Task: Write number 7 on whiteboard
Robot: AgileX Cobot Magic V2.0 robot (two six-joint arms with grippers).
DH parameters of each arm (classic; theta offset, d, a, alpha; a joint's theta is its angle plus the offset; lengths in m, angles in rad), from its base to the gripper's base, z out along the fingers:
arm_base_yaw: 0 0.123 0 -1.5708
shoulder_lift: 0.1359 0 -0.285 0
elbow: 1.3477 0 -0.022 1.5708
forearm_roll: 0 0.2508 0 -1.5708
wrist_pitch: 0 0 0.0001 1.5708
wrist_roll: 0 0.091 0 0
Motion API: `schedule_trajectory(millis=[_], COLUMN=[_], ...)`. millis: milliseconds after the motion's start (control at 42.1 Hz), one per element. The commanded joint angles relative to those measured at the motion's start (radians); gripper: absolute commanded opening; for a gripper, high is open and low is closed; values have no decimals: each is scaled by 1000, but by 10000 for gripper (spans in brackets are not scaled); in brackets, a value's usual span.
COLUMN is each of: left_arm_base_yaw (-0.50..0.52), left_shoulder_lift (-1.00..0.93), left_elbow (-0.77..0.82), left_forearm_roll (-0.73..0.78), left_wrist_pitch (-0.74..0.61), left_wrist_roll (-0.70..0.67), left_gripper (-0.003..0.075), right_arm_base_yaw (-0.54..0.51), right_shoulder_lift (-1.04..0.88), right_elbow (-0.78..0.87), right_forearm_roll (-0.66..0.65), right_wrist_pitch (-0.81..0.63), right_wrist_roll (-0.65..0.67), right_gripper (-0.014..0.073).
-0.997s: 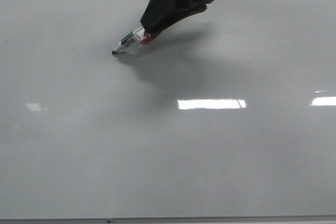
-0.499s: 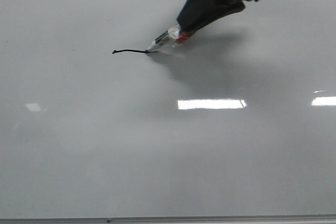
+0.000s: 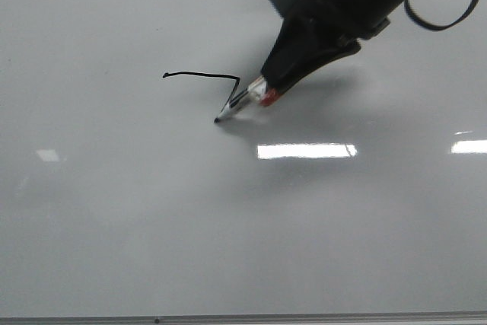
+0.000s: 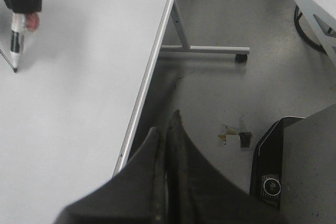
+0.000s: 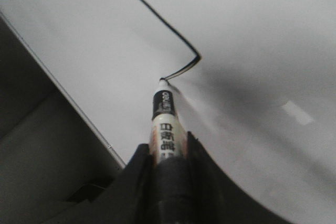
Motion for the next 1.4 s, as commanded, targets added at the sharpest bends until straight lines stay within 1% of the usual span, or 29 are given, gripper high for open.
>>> schedule_trajectory(millis=[0, 95, 190, 285, 356, 451, 522, 665, 712, 760, 807, 855, 879, 926, 974, 1021, 1116, 1187, 1306, 1377], left_arm_base_yaw=[-7, -7, -7, -7, -7, -7, -7, -7, -7, -7, -7, -7, -7, -7, -7, -7, -7, -7, -7, -7], left_shoulder_lift=[1, 1, 1, 1, 1, 1, 3, 39, 63, 92, 124, 158, 173, 209, 243, 273, 325, 343, 347, 347], left_elbow=[-29, -29, -29, -29, -29, -29, -29, -45, -61, -83, -107, -130, -140, -159, -178, -191, -202, -204, -204, -204], left_forearm_roll=[-22, -22, -22, -22, -27, -59, -72, -68, -68, -65, -65, -65, -65, -65, -65, -56, -43, -43, -41, -41], left_wrist_pitch=[-64, -68, -70, -70, -72, -101, -157, -225, -230, -230, -228, -228, -228, -225, -210, -179, -144, -144, -146, -144], left_wrist_roll=[-12, -12, -12, -12, -12, -12, -12, -12, -12, -12, -3, 5, 6, 13, 19, 21, 21, 21, 21, 21], left_gripper=[-20, -20, -20, -20, -20, -20, -20, -11, 22, 81, 168, 298, 332, 452, 517, 536, 512, 475, 373, 291], right_arm_base_yaw=[36, 54, 55, 55, 56, 60, 70, 124, 151, 188, 222, 257, 272, 306, 335, 357, 382, 385, 385, 385], right_shoulder_lift=[13, 43, 35, -18, -96, -184, -242, -331, -349, -361, -364, -364, -364, -363, -363, -363, -363, -363, -363, -363], right_elbow=[-18, -18, -18, -18, -18, -18, -18, -18, -18, -18, -20, -21, -21, -21, -21, -21, -21, -21, -21, -21], right_forearm_roll=[-2, -2, 0, 0, 0, 0, -1, -2, -2, -2, -2, -1, -1, -1, -1, -1, -1, -1, -1, -1], right_wrist_pitch=[-95, -111, -89, 13, 140, 268, 322, 340, 340, 341, 343, 342, 341, 331, 316, 302, 287, 292, 301, 302], right_wrist_roll=[-2, -2, -2, -16, -50, -76, -94, -153, -155, -155, -155, -155, -155, -155, -155, -155, -155, -154, -154, -154], right_gripper=[-58, -58, -58, -58, -58, -58, -58, -58, -58, -58, -58, -58, -58, -58, -58, -58, -58, -58, -58, -58])
